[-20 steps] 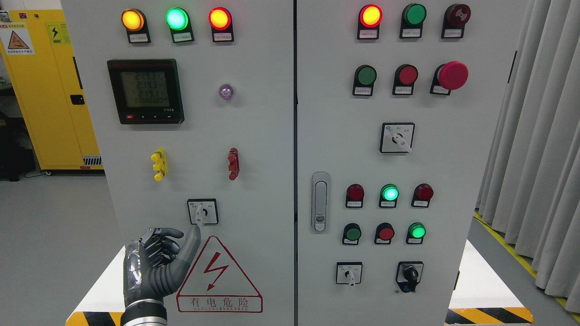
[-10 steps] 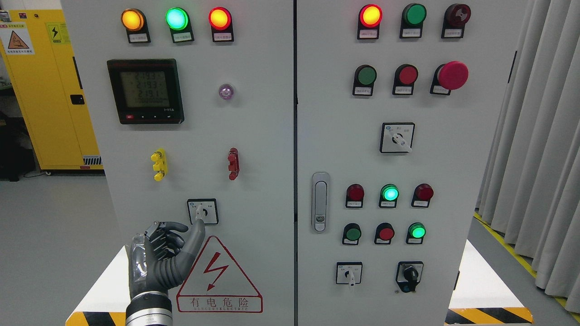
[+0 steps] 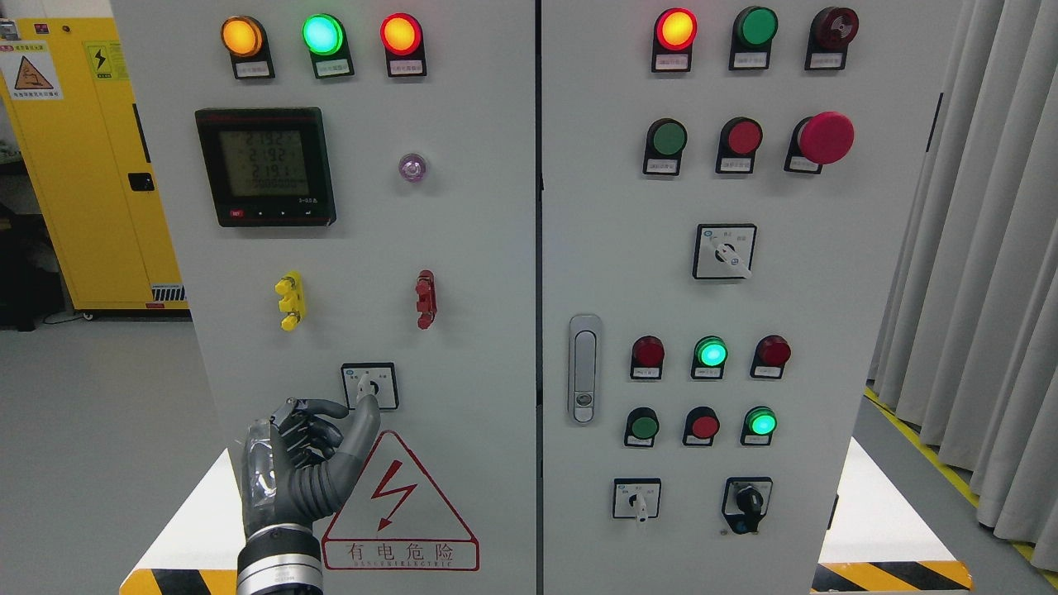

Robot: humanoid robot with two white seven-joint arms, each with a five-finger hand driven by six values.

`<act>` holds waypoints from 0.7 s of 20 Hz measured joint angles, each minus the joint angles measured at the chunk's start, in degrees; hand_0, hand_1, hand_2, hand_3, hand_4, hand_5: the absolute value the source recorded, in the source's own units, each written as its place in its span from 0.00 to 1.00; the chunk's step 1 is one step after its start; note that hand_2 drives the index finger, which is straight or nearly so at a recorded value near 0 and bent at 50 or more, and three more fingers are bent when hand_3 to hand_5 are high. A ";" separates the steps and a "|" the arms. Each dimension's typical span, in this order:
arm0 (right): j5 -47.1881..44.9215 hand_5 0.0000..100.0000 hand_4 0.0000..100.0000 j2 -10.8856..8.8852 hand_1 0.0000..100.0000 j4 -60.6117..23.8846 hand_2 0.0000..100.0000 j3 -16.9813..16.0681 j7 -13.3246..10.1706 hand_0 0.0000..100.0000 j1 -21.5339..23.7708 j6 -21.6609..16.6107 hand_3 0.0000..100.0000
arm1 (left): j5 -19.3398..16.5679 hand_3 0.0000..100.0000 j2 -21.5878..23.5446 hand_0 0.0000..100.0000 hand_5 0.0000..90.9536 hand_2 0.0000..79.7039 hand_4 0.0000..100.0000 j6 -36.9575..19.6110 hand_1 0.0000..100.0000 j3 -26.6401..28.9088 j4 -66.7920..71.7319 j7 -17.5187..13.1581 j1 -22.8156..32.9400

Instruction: Turn on light switch 1

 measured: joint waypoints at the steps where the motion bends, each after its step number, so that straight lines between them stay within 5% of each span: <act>1: 0.00 0.00 0.00 0.00 0.50 0.00 0.04 0.00 0.00 0.00 0.00 0.00 0.00 | -0.05 0.87 -0.01 0.17 0.90 0.75 0.89 0.07 0.67 -0.09 0.07 0.05 -0.12; 14: 0.00 0.00 0.00 0.00 0.50 0.00 0.04 0.00 0.00 0.00 0.00 0.00 0.00 | -0.50 0.87 -0.19 0.18 0.91 0.76 0.90 1.68 0.66 -0.90 0.90 0.77 -1.08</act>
